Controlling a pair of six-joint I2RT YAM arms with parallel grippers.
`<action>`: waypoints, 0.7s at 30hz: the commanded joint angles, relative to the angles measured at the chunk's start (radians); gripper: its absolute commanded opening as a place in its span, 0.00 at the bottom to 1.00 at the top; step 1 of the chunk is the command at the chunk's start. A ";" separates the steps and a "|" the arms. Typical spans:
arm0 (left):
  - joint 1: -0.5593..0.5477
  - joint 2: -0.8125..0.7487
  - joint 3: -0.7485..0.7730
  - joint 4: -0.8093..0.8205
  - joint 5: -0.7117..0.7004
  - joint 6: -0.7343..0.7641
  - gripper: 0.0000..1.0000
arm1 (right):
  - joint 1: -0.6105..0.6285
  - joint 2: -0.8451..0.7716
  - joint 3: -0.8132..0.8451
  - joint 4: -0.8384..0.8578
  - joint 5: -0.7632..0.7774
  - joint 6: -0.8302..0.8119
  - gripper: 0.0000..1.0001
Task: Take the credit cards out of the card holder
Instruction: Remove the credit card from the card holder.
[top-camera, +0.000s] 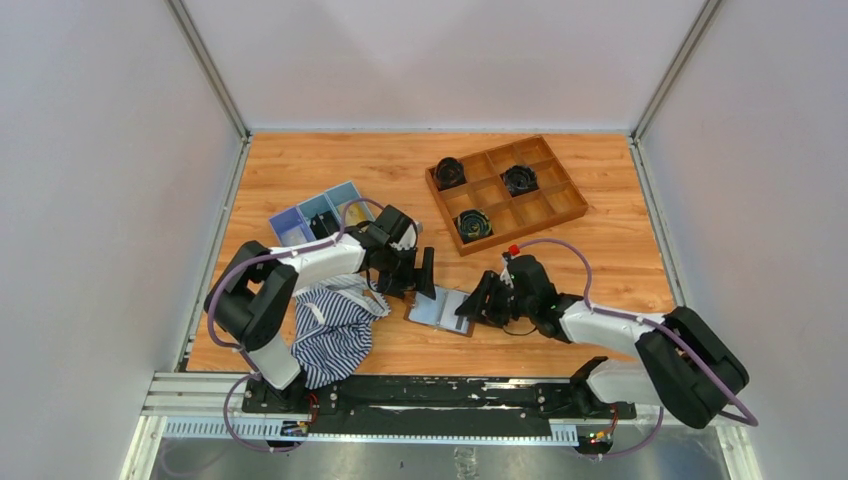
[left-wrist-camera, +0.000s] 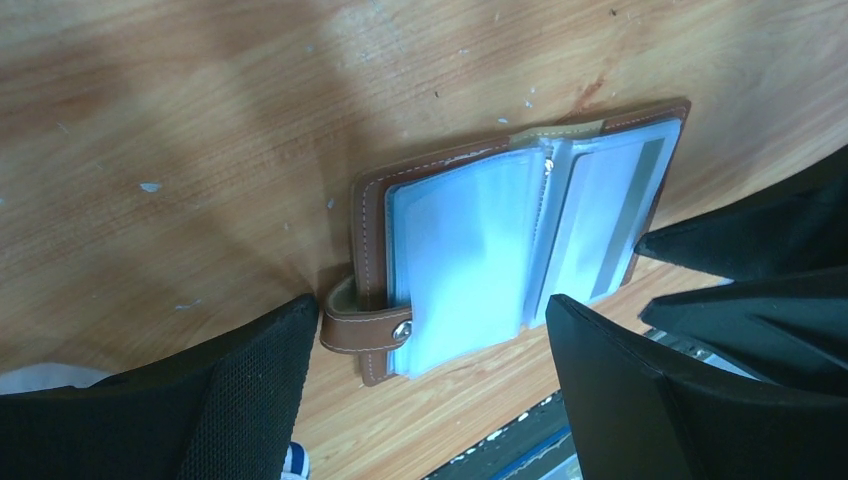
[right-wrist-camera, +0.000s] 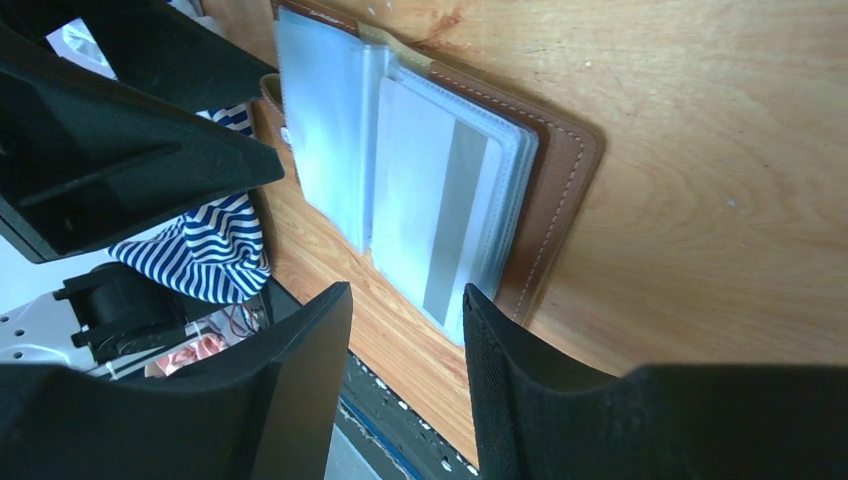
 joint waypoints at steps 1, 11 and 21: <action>-0.005 0.023 -0.023 0.040 0.030 0.006 0.91 | 0.014 0.029 0.022 -0.022 0.034 -0.024 0.49; -0.004 0.022 -0.042 0.059 0.045 0.003 0.91 | 0.014 0.067 0.040 0.001 0.022 -0.027 0.49; -0.005 0.034 -0.062 0.097 0.070 -0.012 0.90 | 0.016 0.060 0.071 0.003 -0.015 -0.035 0.49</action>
